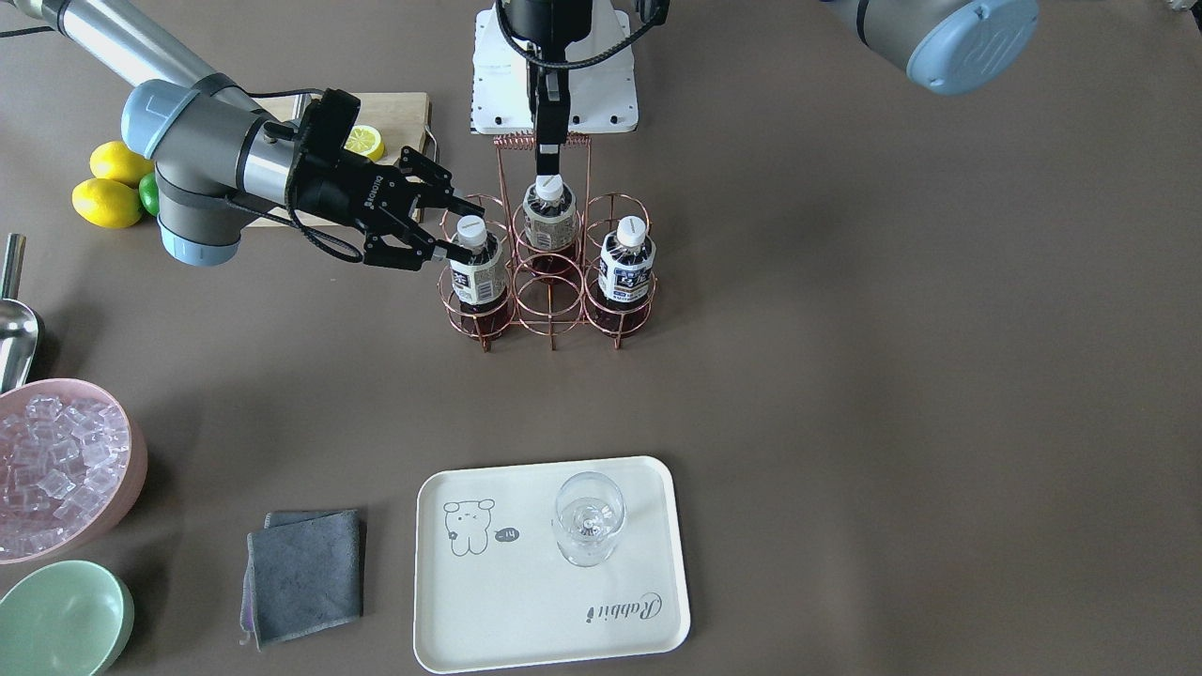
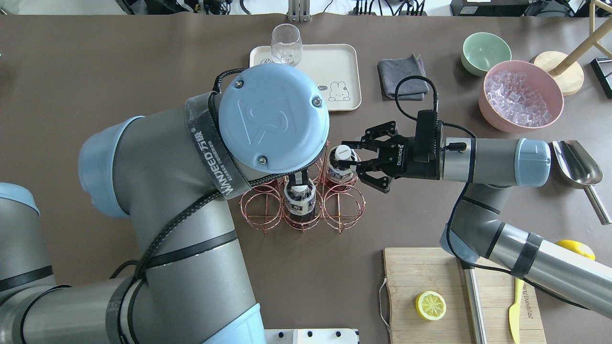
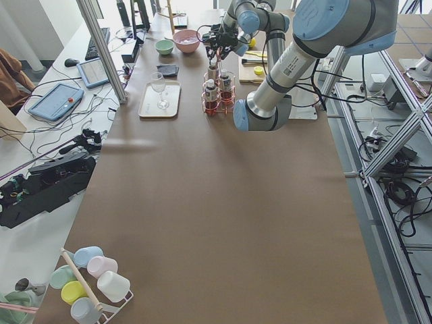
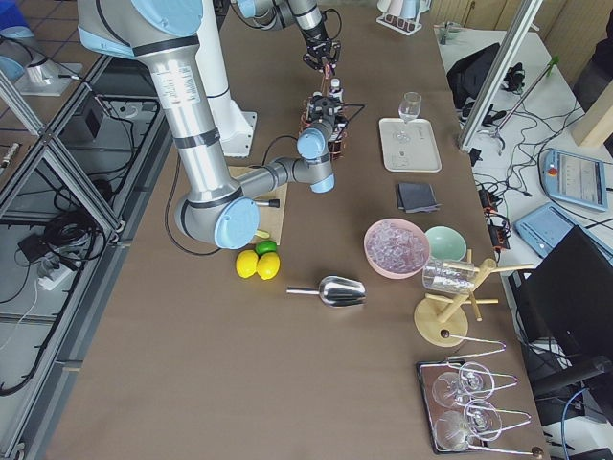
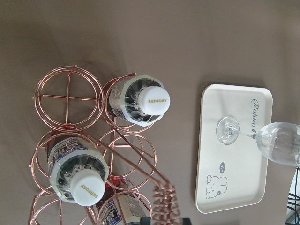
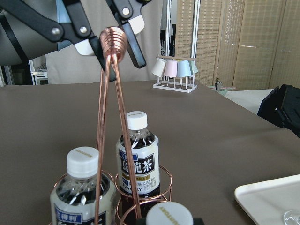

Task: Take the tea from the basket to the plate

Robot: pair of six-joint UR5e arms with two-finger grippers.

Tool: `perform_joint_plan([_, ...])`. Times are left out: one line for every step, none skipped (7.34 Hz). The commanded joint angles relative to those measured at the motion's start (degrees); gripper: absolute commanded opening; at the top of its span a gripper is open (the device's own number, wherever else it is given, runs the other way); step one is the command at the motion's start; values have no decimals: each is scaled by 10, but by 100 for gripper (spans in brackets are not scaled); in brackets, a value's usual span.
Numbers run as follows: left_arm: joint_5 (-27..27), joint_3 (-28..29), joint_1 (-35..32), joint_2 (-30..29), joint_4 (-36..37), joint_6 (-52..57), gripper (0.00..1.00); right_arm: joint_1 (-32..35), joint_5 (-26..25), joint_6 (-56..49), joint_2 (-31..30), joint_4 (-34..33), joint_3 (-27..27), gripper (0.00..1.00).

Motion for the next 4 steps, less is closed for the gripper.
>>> perform_joint_plan([0, 0, -1, 2, 0, 0, 0, 2, 5, 0, 0, -25, 20, 23])
perform_joint_plan([0, -3, -2, 2, 0, 0, 0, 2, 5, 0, -1, -62, 47, 15])
perform_joint_plan([0, -3, -2, 5, 0, 0, 0, 1, 1, 1, -13, -76, 62, 0])
perform_joint_plan([0, -4, -2, 6, 1, 0, 0, 1, 2, 1, -16, -75, 64, 0])
